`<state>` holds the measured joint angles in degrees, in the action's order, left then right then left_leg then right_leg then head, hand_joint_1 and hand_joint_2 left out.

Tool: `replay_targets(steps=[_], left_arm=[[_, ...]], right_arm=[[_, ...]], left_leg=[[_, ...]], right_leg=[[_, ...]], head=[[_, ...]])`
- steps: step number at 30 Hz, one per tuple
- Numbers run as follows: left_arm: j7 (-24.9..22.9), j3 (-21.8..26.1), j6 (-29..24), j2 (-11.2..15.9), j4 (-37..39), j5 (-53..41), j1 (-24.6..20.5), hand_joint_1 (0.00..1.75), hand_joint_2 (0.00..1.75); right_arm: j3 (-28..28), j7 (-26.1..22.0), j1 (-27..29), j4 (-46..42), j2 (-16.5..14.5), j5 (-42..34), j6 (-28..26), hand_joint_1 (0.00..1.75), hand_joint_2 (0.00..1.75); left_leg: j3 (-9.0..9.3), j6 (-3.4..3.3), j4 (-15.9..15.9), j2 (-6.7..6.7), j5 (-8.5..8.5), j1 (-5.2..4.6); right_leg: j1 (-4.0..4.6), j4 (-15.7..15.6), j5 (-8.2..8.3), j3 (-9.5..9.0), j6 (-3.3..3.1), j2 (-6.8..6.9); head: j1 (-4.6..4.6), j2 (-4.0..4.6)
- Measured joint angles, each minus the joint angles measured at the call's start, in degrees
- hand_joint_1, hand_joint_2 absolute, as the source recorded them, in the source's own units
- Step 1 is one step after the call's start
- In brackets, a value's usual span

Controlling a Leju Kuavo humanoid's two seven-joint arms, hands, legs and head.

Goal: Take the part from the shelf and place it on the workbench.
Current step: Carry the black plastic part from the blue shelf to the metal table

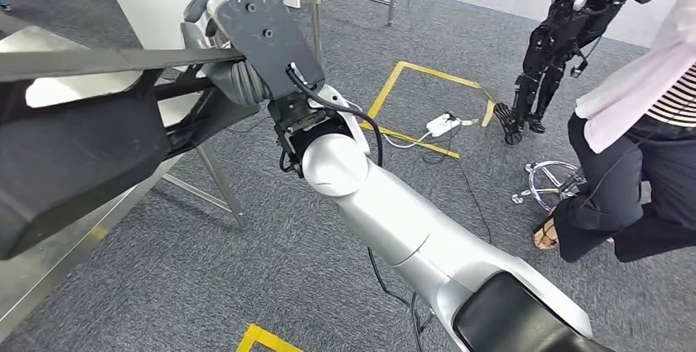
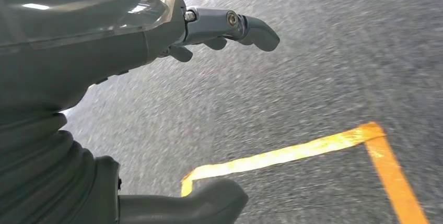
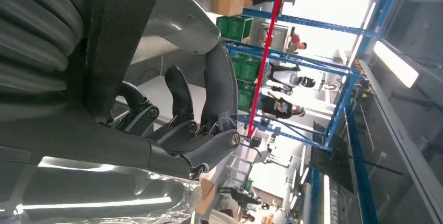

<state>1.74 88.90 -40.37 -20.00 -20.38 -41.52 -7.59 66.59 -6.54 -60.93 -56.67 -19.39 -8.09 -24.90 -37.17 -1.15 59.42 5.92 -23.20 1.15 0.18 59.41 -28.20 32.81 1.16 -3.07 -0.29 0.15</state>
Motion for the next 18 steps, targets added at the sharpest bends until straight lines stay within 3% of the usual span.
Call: replay_targets(steps=[1, 3, 5, 7, 9, 10, 11, 13, 15, 18], left_arm=[[-0.06, 0.03, 0.0, -0.14, -0.1, 0.2, 0.05, 0.0, 1.75], [-0.18, 0.09, -0.02, -0.34, -0.38, 0.63, 0.24, 0.0, 1.75], [-0.16, 0.12, -0.06, -0.39, -0.66, 1.13, 0.35, 0.0, 1.75], [-0.04, 0.14, -0.07, -0.38, -0.81, 1.45, 0.34, 0.0, 1.75], [0.03, 0.16, -0.07, -0.37, -0.89, 1.51, 0.33, 0.0, 1.75], [-0.02, 0.18, -0.07, -0.37, -0.96, 1.43, 0.34, 0.0, 1.75], [-0.22, 0.21, -0.07, -0.37, -1.09, 1.21, 0.37, 0.0, 1.75], [-0.91, 0.25, -0.07, -0.35, -1.48, 0.5, 0.4, 0.0, 1.75], [-1.7, 0.27, -0.05, -0.35, -1.79, -0.35, 0.38, 0.0, 1.75], [-2.27, 0.28, -0.05, -0.4, -1.99, -1.15, 0.41, 0.0, 1.75]], right_arm=[[-0.57, -0.04, 0.02, 0.11, -0.03, 0.52, -0.05, 1.75, 1.75], [-1.72, -0.02, 0.0, 0.25, -0.13, 1.51, -0.14, 1.75, 1.75], [-2.74, 0.17, -0.07, 0.28, -0.16, 2.16, -0.1, 1.75, 1.75], [-3.52, 0.5, -0.08, 0.37, -0.15, 2.43, 0.18, 1.75, 1.75], [-3.94, 0.96, 0.1, 0.49, -0.13, 2.4, 0.74, 1.75, 1.75], [-4.0, 1.23, 0.21, 0.54, -0.13, 2.2, 1.02, 1.75, 1.75], [-4.01, 1.45, 0.3, 0.55, -0.14, 1.76, 1.3, 1.75, 1.75], [-4.0, 1.7, 0.35, 0.29, -0.16, 0.39, 1.74, 1.75, 1.75], [-3.9, 1.8, 0.29, -0.41, -0.16, -1.35, 2.02, 1.75, 1.75], [-3.27, 1.98, 0.1, -1.71, -0.19, -3.54, 1.92, 1.75, 1.75]], left_leg=[[-0.1, 0.33, -0.08, 0.45, 0.13, 0.04], [-0.41, 1.04, -0.23, 0.9, 0.39, 0.19], [-1.59, 1.5, 1.82, -1.23, -1.09, 0.04], [-4.46, 1.84, 8.12, -4.28, -4.83, -0.04], [-7.26, 2.34, 14.42, -5.35, -7.35, 0.16], [-7.46, 2.55, 15.12, -5.61, -7.21, 0.29], [-6.47, 2.76, 13.51, -5.99, -6.09, 0.45], [-2.2, 2.99, 6.03, -7.89, -3.06, 0.65], [0.71, 2.47, 0.77, -9.13, -1.54, 0.49], [0.86, 1.05, -0.08, -7.77, -1.21, 0.12]], right_leg=[[0.15, -0.71, 0.27, -0.34, -0.26, -0.19], [-0.03, -1.1, 0.86, -0.67, -0.83, 0.86], [-0.54, -1.77, 1.58, -0.97, -1.57, 2.1], [-0.63, -2.03, 1.86, -0.95, -2.02, 3.37], [-0.54, -2.01, 1.84, -0.81, -2.09, 4.78], [-0.54, -1.99, 1.83, -0.76, -2.08, 5.47], [-0.57, -1.94, 1.78, -0.73, -2.02, 6.11], [-0.51, -1.65, 1.51, -0.69, -1.64, 7.16], [-0.06, -1.26, 1.08, -0.63, -1.01, 7.94], [0.37, -1.13, 0.72, -0.68, -0.31, 8.94]], head=[[0.02, -0.01], [0.06, -0.01], [0.18, -0.01], [0.3, 0.0], [0.34, 0.0], [0.36, 0.01], [0.36, 0.0], [0.36, 0.0], [0.26, 0.0], [0.13, 0.0]])
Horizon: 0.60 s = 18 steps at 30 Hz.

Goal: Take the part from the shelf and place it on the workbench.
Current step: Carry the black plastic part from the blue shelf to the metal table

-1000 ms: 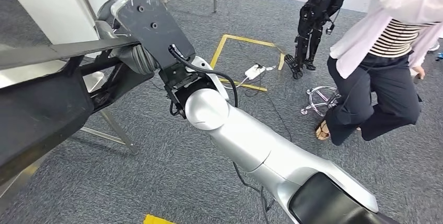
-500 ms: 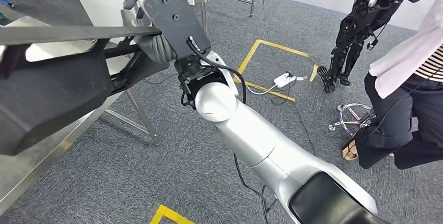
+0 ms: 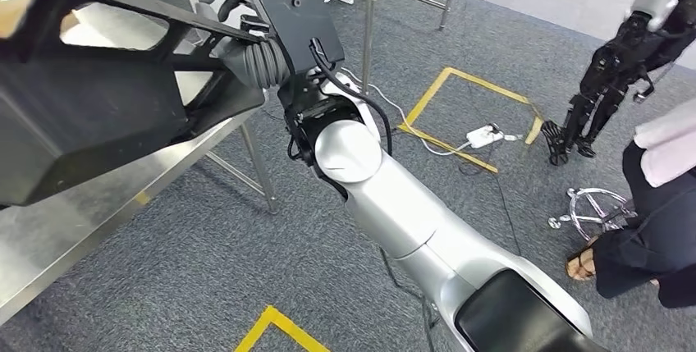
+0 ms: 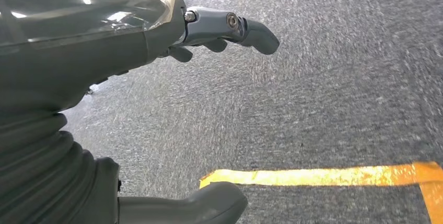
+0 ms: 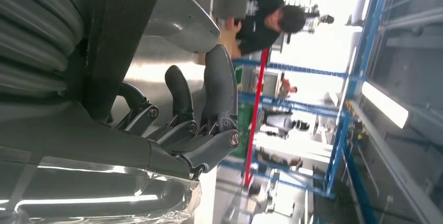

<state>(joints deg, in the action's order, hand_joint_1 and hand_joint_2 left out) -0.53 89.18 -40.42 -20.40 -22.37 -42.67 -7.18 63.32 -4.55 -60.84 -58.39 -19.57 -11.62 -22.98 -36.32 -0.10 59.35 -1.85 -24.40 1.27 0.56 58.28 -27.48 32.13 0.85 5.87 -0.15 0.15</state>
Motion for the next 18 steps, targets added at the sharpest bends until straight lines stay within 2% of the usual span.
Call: replay_targets(steps=[1, 2, 4, 6, 7, 8, 9, 10, 12, 13, 14, 15, 16, 17, 18], left_arm=[[-0.04, 0.01, -0.01, -0.02, -0.1, -0.11, 0.03, 0.0, 1.75], [-0.07, 0.01, -0.01, -0.03, -0.22, -0.22, 0.05, 0.0, 1.75], [-0.08, 0.0, -0.02, -0.04, -0.48, -0.36, 0.02, 0.0, 1.75], [0.06, 0.0, -0.02, -0.05, -0.61, -0.32, 0.02, 0.0, 1.75], [0.25, 0.01, -0.02, -0.05, -0.63, -0.18, 0.04, 0.0, 1.75], [0.47, 0.01, -0.02, -0.05, -0.66, -0.01, 0.07, 0.0, 1.75], [0.74, 0.01, -0.02, -0.06, -0.68, 0.22, 0.08, 0.0, 1.75], [1.02, 0.01, -0.02, -0.1, -0.69, 0.49, 0.07, 0.0, 1.75], [1.59, 0.0, -0.01, -0.24, -0.69, 1.07, 0.07, 0.0, 1.75], [1.9, 0.01, -0.01, -0.32, -0.68, 1.43, 0.09, 0.0, 1.75], [2.25, 0.02, -0.01, -0.39, -0.66, 1.83, 0.12, 0.0, 1.75], [2.67, 0.05, -0.02, -0.45, -0.64, 2.22, 0.15, 0.0, 1.75], [3.1, 0.08, -0.02, -0.49, -0.62, 2.65, 0.17, 0.0, 1.75], [3.51, 0.1, -0.02, -0.52, -0.6, 2.97, 0.16, 0.0, 1.75], [3.83, 0.13, -0.02, -0.52, -0.59, 3.2, 0.14, 0.0, 1.75]], right_arm=[[0.24, 0.05, -0.09, -0.37, 0.0, -0.38, -0.09, 1.75, 1.75], [0.47, 0.07, -0.21, -0.69, 0.02, -0.58, -0.17, 1.75, 1.75], [0.82, 0.1, -0.41, -1.02, 0.09, -0.82, -0.24, 1.75, 1.75], [1.19, 0.12, -0.45, -1.05, 0.12, -1.23, -0.28, 1.75, 1.75], [1.41, 0.12, -0.46, -1.05, 0.12, -1.5, -0.31, 1.75, 1.75], [1.64, 0.12, -0.52, -1.04, 0.1, -1.77, -0.35, 1.75, 1.75], [1.86, 0.12, -0.63, -1.04, 0.09, -2.0, -0.4, 1.75, 1.75], [2.09, 0.11, -0.82, -1.04, 0.08, -2.18, -0.46, 1.75, 1.75], [2.53, 0.1, -1.21, -1.03, 0.09, -2.46, -0.64, 1.75, 1.75], [2.73, 0.09, -1.36, -1.02, 0.08, -2.54, -0.79, 1.75, 1.75], [2.93, 0.09, -1.48, -1.01, 0.07, -2.59, -0.97, 1.75, 1.75], [3.15, 0.08, -1.61, -0.99, 0.04, -2.61, -1.19, 1.75, 1.75], [3.36, 0.07, -1.74, -0.98, 0.01, -2.64, -1.4, 1.75, 1.75], [3.56, 0.05, -1.9, -0.95, 0.0, -2.69, -1.59, 1.75, 1.75], [3.72, 0.03, -2.02, -0.89, 0.01, -2.79, -1.79, 1.75, 1.75]], left_leg=[[-0.03, -0.41, -0.12, 0.55, 0.18, -0.01], [-0.04, -0.86, -0.24, 1.06, 0.37, 0.06], [-0.15, -1.47, -0.33, 2.05, 0.62, 0.17], [-0.34, -1.74, -0.32, 3.34, 0.74, 0.14], [-0.41, -1.77, -0.31, 4.08, 0.8, 0.11], [-0.44, -1.76, -0.31, 4.83, 0.88, 0.1], [-0.45, -1.68, -0.3, 5.58, 0.96, 0.1], [-0.47, -1.54, -0.3, 6.3, 1.08, 0.14], [-0.61, -1.07, -0.23, 7.5, 1.28, 0.06], [-0.73, -0.77, -0.26, 7.94, 1.39, 0.07], [-0.85, -0.38, -0.37, 8.36, 1.55, 0.08], [-1.03, 0.02, -0.52, 8.79, 1.76, 0.2], [-1.32, 0.35, -0.4, 8.59, 1.69, 0.24], [-1.86, 0.62, 0.47, 7.62, 1.02, 0.2], [-2.84, 0.81, 2.5, 6.22, -0.33, 0.14]], right_leg=[[-0.12, 0.48, -0.4, 0.22, 0.23, -0.52], [-0.31, 1.85, -1.27, 0.86, 0.39, -1.59], [-0.66, 8.24, -4.39, 3.76, 0.33, -4.4], [-0.73, 15.89, -7.16, 7.29, 0.36, -5.48], [-0.72, 17.47, -7.44, 8.01, 0.57, -5.62], [-0.75, 16.48, -6.73, 7.48, 0.87, -5.72], [-0.8, 13.25, -5.3, 5.86, 1.16, -5.99], [-0.87, 8.77, -3.63, 3.6, 1.3, -6.83], [-0.84, 1.85, -1.27, 0.4, 1.04, -8.55], [-0.71, 0.43, -0.82, -0.26, 0.76, -9.04], [-0.52, 0.21, -0.65, -0.32, 0.45, -8.83], [-0.7, 0.05, -0.4, -0.39, 0.08, -8.28], [-0.86, -0.17, -0.1, -0.53, -0.29, -7.71], [-1.11, -0.42, 0.21, -0.58, -0.79, -7.1], [-1.33, -0.65, 0.45, -0.63, -1.2, -6.43]], head=[[-0.01, -0.01], [-0.03, -0.01], [-0.07, 0.0], [-0.05, 0.01], [-0.07, 0.0], [-0.07, 0.0], [-0.08, 0.0], [-0.09, 0.0], [-0.05, 0.0], [-0.02, 0.01], [0.0, 0.0], [-0.01, -0.01], [0.04, -0.01], [0.15, -0.02], [0.32, -0.02]])
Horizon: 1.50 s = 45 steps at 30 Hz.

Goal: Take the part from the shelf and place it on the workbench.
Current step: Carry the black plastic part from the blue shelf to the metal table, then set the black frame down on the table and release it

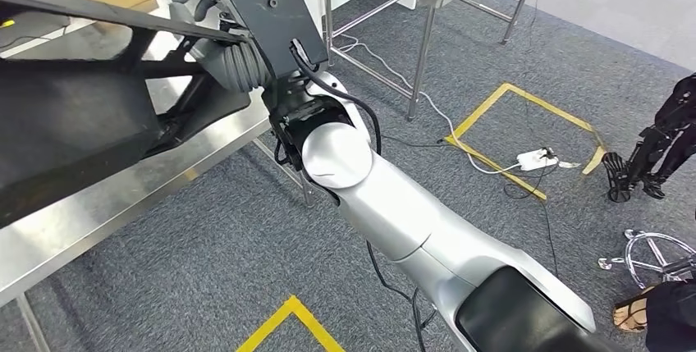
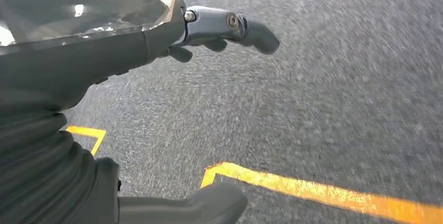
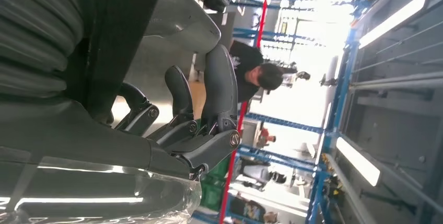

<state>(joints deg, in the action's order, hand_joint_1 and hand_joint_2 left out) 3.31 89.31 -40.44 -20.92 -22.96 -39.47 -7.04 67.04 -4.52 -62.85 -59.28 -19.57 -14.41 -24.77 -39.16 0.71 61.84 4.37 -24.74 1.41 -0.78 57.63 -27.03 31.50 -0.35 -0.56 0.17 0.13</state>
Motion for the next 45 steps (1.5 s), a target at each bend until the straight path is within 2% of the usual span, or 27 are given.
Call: replay_targets(steps=[2, 3, 4, 5, 8, 10, 12, 14, 15, 17, 19, 20, 21, 23, 25, 26, 28, 30, 32, 34, 35, 36, 38, 40, 41, 43, 45], left_arm=[[0.38, 0.0, 0.01, 0.01, 0.03, 0.24, -0.05, 0.0, 1.75], [0.54, 0.0, 0.01, 0.02, 0.07, 0.33, -0.07, 0.0, 1.75], [0.7, 0.0, 0.02, 0.02, 0.1, 0.4, -0.08, 0.0, 1.75], [0.9, 0.0, 0.02, 0.02, 0.16, 0.47, -0.08, 0.0, 1.75], [1.66, 0.0, 0.04, 0.03, 0.35, 0.84, -0.2, 0.0, 1.75], [1.98, 0.0, 0.08, 0.01, 0.52, 1.08, -0.44, 0.0, 1.75], [2.4, 0.0, 0.09, -0.04, 0.73, 1.39, -0.6, 0.0, 1.75], [3.19, 0.0, 0.09, -0.08, 0.93, 1.96, -0.7, 0.0, 1.75], [3.65, 0.0, 0.08, -0.07, 1.05, 2.32, -0.78, 0.0, 1.75], [4.5, -0.01, 0.08, -0.03, 1.43, 2.95, -0.95, 0.0, 1.75], [5.02, -0.01, 0.09, 0.02, 1.85, 3.35, -1.03, 0.0, 1.75], [5.17, -0.01, 0.09, 0.06, 2.04, 3.46, -1.02, 0.0, 1.75], [5.28, 0.0, 0.09, 0.09, 2.19, 3.53, -1.02, 0.0, 1.75], [5.43, 0.0, 0.09, 0.13, 2.43, 3.57, -1.02, 0.0, 1.75], [5.51, 0.0, 0.09, 0.13, 2.59, 3.74, -1.02, 0.0, 1.75], [5.57, 0.01, 0.08, 0.13, 2.68, 3.89, -0.99, 0.0, 1.75], [5.78, 0.04, 0.06, 0.14, 2.81, 4.19, -0.93, 0.0, 1.75], [6.07, 0.07, 0.03, 0.16, 2.86, 4.32, -0.93, 0.0, 1.75], [6.28, 0.07, 0.02, 0.22, 2.9, 4.46, -0.97, 0.0, 1.75], [6.53, 0.07, 0.03, 0.34, 2.99, 4.73, -0.98, 0.0, 1.75], [6.68, 0.07, 0.04, 0.42, 3.08, 4.96, -0.97, 0.0, 1.75], [6.84, 0.08, 0.04, 0.5, 3.16, 5.16, -0.96, 0.0, 1.75], [7.04, 0.09, 0.05, 0.66, 3.28, 5.48, -1.0, 0.0, 1.75], [7.09, 0.09, 0.08, 0.73, 3.36, 5.62, -1.08, 0.0, 1.75], [7.08, 0.09, 0.08, 0.74, 3.42, 5.7, -1.11, 0.0, 1.75], [7.06, 0.08, 0.08, 0.73, 3.51, 5.83, -1.1, 0.0, 1.75], [7.06, 0.08, 0.07, 0.72, 3.57, 5.87, -1.1, 0.0, 1.75]], right_arm=[[0.3, -0.04, -0.09, 0.24, 0.04, -0.25, -0.27, 1.75, 1.75], [0.5, -0.05, -0.06, 0.42, 0.05, -0.38, -0.38, 1.75, 1.75], [0.73, -0.08, -0.04, 0.6, 0.05, -0.5, -0.43, 1.75, 1.75], [0.97, -0.13, -0.03, 0.77, 0.05, -0.61, -0.49, 1.75, 1.75], [1.5, -0.33, -0.16, 1.13, 0.04, -0.82, -0.84, 1.75, 1.75], [1.69, -0.37, -0.32, 1.31, 0.04, -0.85, -1.05, 1.75, 1.75], [1.85, -0.38, -0.45, 1.48, 0.04, -0.85, -1.26, 1.75, 1.75], [1.98, -0.37, -0.62, 1.59, 0.05, -0.76, -1.47, 1.75, 1.75], [2.03, -0.35, -0.76, 1.66, 0.08, -0.67, -1.56, 1.75, 1.75], [2.1, -0.31, -0.98, 1.9, 0.18, -0.46, -1.73, 1.75, 1.75], [2.27, -0.25, -0.99, 2.25, 0.22, -0.34, -1.83, 1.75, 1.75], [2.38, -0.22, -0.98, 2.43, 0.21, -0.24, -1.85, 1.75, 1.75], [2.48, -0.19, -0.99, 2.57, 0.19, -0.11, -1.86, 1.75, 1.75], [2.57, -0.11, -1.02, 2.73, 0.17, 0.22, -1.91, 1.75, 1.75], [2.6, 0.01, -1.07, 2.84, 0.17, 0.46, -1.99, 1.75, 1.75], [2.61, 0.07, -1.09, 2.89, 0.14, 0.55, -2.06, 1.75, 1.75], [2.62, 0.21, -1.14, 2.93, 0.05, 0.67, -2.17, 1.75, 1.75], [2.63, 0.4, -1.24, 2.93, 0.02, 0.75, -2.22, 1.75, 1.75], [2.66, 0.61, -1.33, 2.99, 0.04, 0.81, -2.26, 1.75, 1.75], [2.76, 0.73, -1.32, 3.15, 0.07, 0.91, -2.27, 1.75, 1.75], [2.82, 0.77, -1.3, 3.23, 0.07, 0.98, -2.27, 1.75, 1.75], [2.86, 0.8, -1.29, 3.28, 0.06, 1.07, -2.28, 1.75, 1.75], [2.88, 0.91, -1.32, 3.33, 0.04, 1.31, -2.31, 1.75, 1.75], [2.89, 1.08, -1.41, 3.34, 0.04, 1.54, -2.31, 1.75, 1.75], [2.9, 1.16, -1.42, 3.34, 0.04, 1.61, -2.31, 1.75, 1.75], [2.91, 1.28, -1.44, 3.34, 0.01, 1.69, -2.32, 1.75, 1.75], [2.9, 1.34, -1.5, 3.33, 0.04, 1.7, -2.33, 1.75, 1.75]], left_leg=[[-3.09, 0.31, 6.99, -2.93, -3.87, -0.05], [-4.62, 0.49, 10.4, -3.52, -5.24, 0.01], [-5.42, 0.64, 12.29, -3.86, -5.68, 0.08], [-5.16, 0.76, 12.11, -4.13, -5.11, 0.16], [0.7, 0.8, 1.83, -6.63, -0.7, 0.25], [2.75, 0.18, -2.15, -7.8, 0.28, 0.05], [2.53, -0.63, -2.28, -6.79, 0.33, -0.21], [2.5, -1.43, -2.55, -5.67, 0.64, -0.14], [2.49, -1.85, -2.68, -5.12, 0.84, -0.04], [2.31, -2.41, -2.75, -3.99, 1.09, 0.08], [2.12, -2.58, -2.73, -2.68, 1.22, 0.07], [2.08, -2.57, -2.72, -1.93, 1.29, 0.07], [2.06, -2.49, -2.71, -1.18, 1.38, 0.09], [2.01, -2.14, -2.68, 0.28, 1.61, 0.14], [1.8, -1.51, -2.7, 1.33, 1.87, 0.11], [1.65, -1.1, -2.83, 1.7, 2.08, 0.16], [1.3, -0.31, -3.09, 2.04, 2.46, 0.35], [0.35, 0.17, -1.35, -0.11, 1.18, 0.29], [-2.35, 0.49, 4.87, -3.05, -2.58, 0.16], [-5.19, 0.79, 11.6, -3.89, -5.56, 0.21], [-5.41, 0.86, 12.55, -4.02, -5.6, 0.22], [-4.47, 0.87, 11.29, -4.22, -4.67, 0.24], [-0.05, 0.71, 3.89, -5.85, -1.72, 0.16], [3.06, 0.12, -1.76, -7.26, -0.13, -0.1], [3.35, -0.24, -2.55, -7.36, -0.12, -0.29], [3.18, -1.0, -2.7, -6.25, 0.21, -0.38], [3.16, -1.82, -3.05, -5.22, 0.64, -0.19]], right_leg=[[0.22, -0.05, 0.09, 0.04, -0.43, 1.26], [0.34, -0.03, 0.07, 0.1, -0.45, 1.95], [0.41, -0.02, 0.05, 0.15, -0.45, 2.62], [0.44, 0.01, 0.02, 0.19, -0.43, 3.26], [0.7, 0.34, -0.31, 0.25, -0.09, 4.83], [1.24, 0.62, -0.63, 0.3, 0.41, 5.59], [1.59, 0.63, -0.79, 0.21, 0.82, 6.43], [1.38, 1.64, -1.58, 0.72, 1.31, 5.66], [1.14, 3.53, -2.64, 1.64, 1.44, 4.43], [0.77, 10.53, -5.78, 4.94, 1.38, 1.71], [0.66, 16.84, -7.74, 7.96, 1.59, 0.93], [0.63, 17.17, -7.45, 8.11, 1.91, 0.82], [0.53, 15.15, -6.32, 7.13, 2.29, 0.67], [0.21, 7.0, -3.12, 3.22, 2.8, -0.94], [0.24, 1.71, -1.32, 0.79, 2.47, -2.52], [0.45, 1.13, -1.08, 0.59, 2.09, -2.73], [0.49, 0.91, -0.51, 0.52, 1.24, -1.78], [0.08, 0.52, 0.01, 0.42, 0.3, -0.62], [0.14, 0.4, 0.15, 0.45, -0.23, 0.68], [0.41, 0.42, 0.13, 0.58, -0.32, 2.06], [0.49, 0.44, 0.11, 0.63, -0.33, 2.77], [0.52, 0.45, 0.1, 0.63, -0.32, 3.45], [0.68, 0.48, 0.01, 0.56, -0.24, 4.65], [1.17, 0.54, -0.14, 0.59, 0.01, 5.51], [1.4, 0.51, -0.17, 0.58, 0.17, 5.88], [1.6, 0.39, -0.22, 0.51, 0.58, 6.57], [1.4, 2.01, -1.32, 1.26, 1.01, 5.05]], head=[[0.24, 0.01], [0.26, 0.01], [0.23, 0.01], [0.25, 0.01], [0.29, 0.02], [0.15, 0.02], [0.02, 0.02], [0.03, 0.02], [0.01, 0.01], [-0.08, 0.01], [-0.08, 0.02], [-0.09, 0.02], [-0.08, 0.02], [-0.09, 0.02], [-0.09, 0.02], [-0.07, 0.02], [-0.04, 0.02], [0.11, 0.01], [0.27, 0.0], [0.31, 0.01], [0.34, 0.01], [0.34, 0.01], [0.35, 0.01], [0.27, 0.01], [0.2, 0.01], [0.12, 0.01], [0.06, 0.01]])
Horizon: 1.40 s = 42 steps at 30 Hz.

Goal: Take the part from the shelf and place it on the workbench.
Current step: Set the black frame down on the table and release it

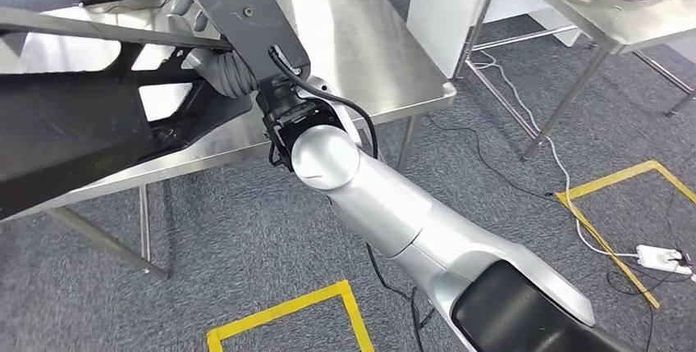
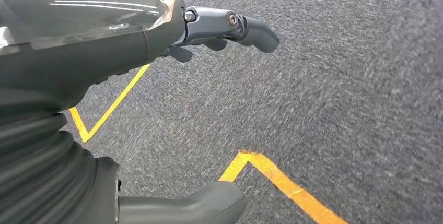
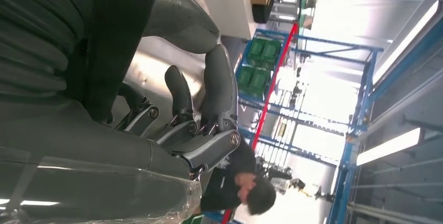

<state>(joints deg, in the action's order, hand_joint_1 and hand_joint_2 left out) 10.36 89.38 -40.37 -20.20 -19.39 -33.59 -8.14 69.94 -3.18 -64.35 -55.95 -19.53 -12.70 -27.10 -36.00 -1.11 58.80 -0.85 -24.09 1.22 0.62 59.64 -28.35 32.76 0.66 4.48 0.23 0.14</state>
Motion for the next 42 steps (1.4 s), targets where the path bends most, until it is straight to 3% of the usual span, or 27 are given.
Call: replay_targets(steps=[1, 3, 5, 6, 7, 9, 11, 13, 14, 16, 18, 20, 21, 22, 24, 26, 29, 30, 33, 35, 37, 39, 40, 42], left_arm=[[0.0, -0.01, 0.0, 0.0, 0.02, 0.0, -0.02, 0.0, 1.75], [-0.01, -0.01, 0.0, -0.01, 0.08, 0.0, -0.04, 0.0, 1.75], [-0.03, -0.01, 0.0, -0.01, 0.13, 0.0, -0.02, 0.0, 1.75], [-0.09, 0.0, 0.0, -0.01, 0.14, -0.03, -0.01, 0.0, 1.75], [-0.27, 0.0, 0.0, -0.02, 0.14, -0.18, 0.0, 0.0, 1.75], [-0.96, -0.01, 0.0, -0.07, 0.13, -0.83, 0.0, 0.0, 1.75], [-1.94, -0.01, 0.0, -0.15, 0.08, -1.78, 0.05, 0.0, 1.75], [-2.97, 0.01, -0.01, -0.24, -0.01, -2.89, 0.29, 0.0, 1.75], [-3.46, 0.01, -0.03, -0.26, -0.1, -3.45, 0.41, 0.0, 1.75], [-4.21, 0.01, -0.06, -0.27, -0.33, -4.59, 0.48, 0.0, 1.75], [-4.69, 0.01, -0.07, -0.26, -0.62, -5.72, 0.44, 0.0, 1.75], [-5.22, 0.01, -0.07, -0.25, -0.83, -6.7, 0.41, 0.0, 1.75], [-5.66, 0.01, -0.07, -0.22, -0.97, -7.13, 0.44, 0.0, 1.75], [-6.2, 0.01, -0.07, -0.2, -1.16, -7.59, 0.47, 0.0, 1.75], [-7.38, 0.01, -0.06, -0.16, -1.66, -8.64, 0.52, 0.0, 1.75], [-8.17, 0.0, -0.05, -0.19, -2.03, -9.56, 0.51, 0.0, 1.75], [-9.06, 0.01, -0.05, -0.36, -2.49, -10.44, 0.56, 0.0, 1.75], [-9.35, 0.01, -0.06, -0.38, -2.69, -10.67, 0.61, 0.0, 1.75], [-9.78, 0.01, -0.07, -0.37, -3.32, -11.21, 0.79, 0.0, 1.75], [-9.46, 0.01, -0.07, -0.39, -3.57, -10.95, 0.85, 0.0, 1.75], [-8.7, 0.01, -0.07, -0.4, -3.66, -10.1, 0.86, 0.0, 1.75], [-7.77, 0.01, -0.07, -0.4, -3.67, -8.88, 0.89, 0.0, 1.75], [-7.36, 0.01, -0.07, -0.4, -3.67, -8.29, 0.9, 0.0, 1.75], [-6.76, 0.01, -0.05, -0.46, -3.66, -7.45, 0.9, 0.0, 1.75]], right_arm=[[-0.01, 0.01, -0.02, 0.01, 0.05, 0.0, -0.01, 1.75, 1.75], [0.0, 0.03, 0.06, 0.07, 0.16, 0.01, -0.02, 1.75, 1.75], [0.03, 0.11, 0.2, 0.17, 0.17, 0.0, -0.02, 1.75, 1.75], [0.04, 0.16, 0.22, 0.2, 0.16, 0.02, -0.02, 1.75, 1.75], [0.05, 0.22, 0.22, 0.22, 0.13, 0.1, -0.03, 1.75, 1.75], [0.07, 0.3, 0.2, 0.23, 0.11, 0.49, -0.08, 1.75, 1.75], [0.07, 0.38, 0.18, 0.24, 0.11, 0.95, -0.13, 1.75, 1.75], [0.07, 0.37, 0.18, 0.21, 0.04, 1.27, -0.24, 1.75, 1.75], [0.05, 0.31, 0.18, 0.19, -0.01, 1.36, -0.29, 1.75, 1.75], [0.02, 0.04, 0.17, 0.15, -0.04, 1.35, -0.36, 1.75, 1.75], [0.01, -0.31, 0.21, 0.16, -0.01, 1.18, -0.35, 1.75, 1.75], [0.05, -0.55, 0.37, 0.17, 0.01, 0.98, -0.32, 1.75, 1.75], [0.09, -0.63, 0.45, 0.17, 0.01, 0.89, -0.25, 1.75, 1.75], [0.11, -0.68, 0.5, 0.16, 0.01, 0.81, -0.15, 1.75, 1.75], [0.14, -0.73, 0.51, 0.15, 0.0, 0.66, 0.03, 1.75, 1.75], [0.22, -0.75, 0.51, 0.09, -0.01, 0.5, 0.1, 1.75, 1.75], [0.57, -0.82, 0.51, -0.01, 0.02, 0.3, 0.16, 1.75, 1.75], [0.69, -0.84, 0.52, -0.03, 0.02, 0.21, 0.17, 1.75, 1.75], [1.01, -0.94, 0.49, -0.21, 0.0, 0.02, 0.19, 1.75, 1.75], [1.17, -1.12, 0.31, -0.34, 0.03, 0.04, 0.2, 1.75, 1.75], [1.36, -1.26, 0.21, -0.38, 0.07, 0.15, 0.2, 1.75, 1.75], [1.51, -1.28, 0.31, -0.38, 0.08, 0.32, 0.2, 1.75, 1.75], [1.56, -1.28, 0.36, -0.38, 0.08, 0.4, 0.2, 1.75, 1.75], [1.58, -1.28, 0.39, -0.38, 0.07, 0.51, 0.2, 1.75, 1.75]], left_leg=[[0.0, -0.38, -0.15, 0.51, 0.22, 0.16], [-0.28, -0.78, -0.17, 1.63, 0.44, 0.21], [-0.51, -0.89, -0.15, 3.0, 0.57, 0.22], [-0.55, -0.86, -0.14, 3.75, 0.65, 0.22], [-0.56, -0.76, -0.12, 4.53, 0.73, 0.24], [-0.67, -0.37, -0.06, 6.02, 0.94, 0.22], [-0.94, 0.21, -0.04, 7.0, 1.17, 0.17], [-1.21, 1.01, -0.27, 7.48, 1.48, 0.34], [-1.42, 1.36, -0.14, 6.94, 1.39, 0.42], [-2.71, 1.84, 2.46, 4.38, -0.46, 0.4], [-5.68, 2.22, 9.16, 2.02, -4.25, 0.39], [-8.15, 2.71, 14.85, 1.51, -6.42, 0.57], [-8.06, 2.94, 15.06, 1.34, -6.03, 0.73], [-6.8, 3.13, 13.02, 1.11, -4.71, 0.93], [-2.59, 3.43, 5.8, 0.44, -1.74, 1.28], [-0.2, 3.02, 1.33, 0.28, -0.7, 1.28], [-0.17, 2.19, 0.81, 0.72, -0.68, 0.8], [-0.23, 1.75, 0.81, 0.88, -0.82, 0.53], [0.06, -0.2, 0.37, 1.18, -1.17, 0.31], [0.61, -0.9, 0.18, 1.26, -1.03, 0.5], [0.7, -1.11, 0.18, 1.37, -1.02, 0.5], [0.77, -1.08, 0.21, 1.55, -1.12, 0.42], [0.88, -1.0, 0.22, 1.68, -1.2, 0.39], [1.27, -0.66, 0.23, 2.0, -1.45, 0.39]], right_leg=[[-0.2, 2.6, -1.35, 1.22, 0.08, -1.43], [-0.58, 10.69, -4.79, 4.96, 0.03, -3.81], [-0.73, 15.95, -6.29, 7.44, 0.49, -4.23], [-0.84, 15.32, -5.66, 7.07, 0.92, -4.31], [-1.01, 12.32, -4.22, 5.57, 1.37, -4.57], [-1.31, 3.64, -1.0, 1.37, 1.84, -6.47], [-1.34, -1.14, 0.48, -0.68, 1.52, -7.88], [-1.26, -1.62, 0.87, -0.85, 0.74, -7.41], [-1.36, -1.81, 1.14, -1.03, 0.3, -7.05], [-1.78, -2.27, 1.65, -1.25, -0.57, -6.25], [-1.74, -2.33, 1.72, -1.21, -0.9, -5.45], [-1.68, -2.3, 1.69, -1.14, -0.9, -4.63], [-1.7, -2.26, 1.68, -1.12, -0.89, -4.32], [-1.75, -2.18, 1.65, -1.12, -0.85, -4.09], [-1.62, -1.76, 1.36, -1.0, -0.45, -3.81], [-1.18, -1.28, 0.96, -0.72, 0.17, -3.65], [-0.75, -1.46, 0.87, -0.68, 0.01, -3.48], [-0.92, -1.66, 1.08, -0.88, 0.27, -3.35], [-1.44, -1.05, 1.58, -0.97, 1.97, -3.19], [-1.56, 2.21, -0.17, 0.74, 1.77, -3.5], [-1.63, 9.29, -3.22, 4.5, 1.54, -3.93], [-1.64, 14.41, -4.75, 7.65, 1.92, -4.17], [-1.65, 14.01, -4.25, 7.83, 2.09, -4.22], [-1.65, 7.28, -0.94, 5.18, 2.28, -4.23]], head=[[-0.04, 0.01], [-0.13, 0.0], [-0.16, 0.0], [-0.16, -0.01], [-0.17, 0.0], [-0.18, 0.0], [-0.17, 0.01], [-0.15, 0.0], [-0.12, 0.01], [0.04, 0.0], [0.15, 0.0], [0.14, 0.0], [0.15, -0.01], [0.14, 0.0], [0.17, -0.01], [0.07, 0.0], [-0.09, 0.01], [-0.05, 0.0], [-0.02, 0.0], [-0.18, 0.01], [-0.23, 0.0], [-0.21, 0.0], [-0.21, 0.0], [-0.23, 0.0]])
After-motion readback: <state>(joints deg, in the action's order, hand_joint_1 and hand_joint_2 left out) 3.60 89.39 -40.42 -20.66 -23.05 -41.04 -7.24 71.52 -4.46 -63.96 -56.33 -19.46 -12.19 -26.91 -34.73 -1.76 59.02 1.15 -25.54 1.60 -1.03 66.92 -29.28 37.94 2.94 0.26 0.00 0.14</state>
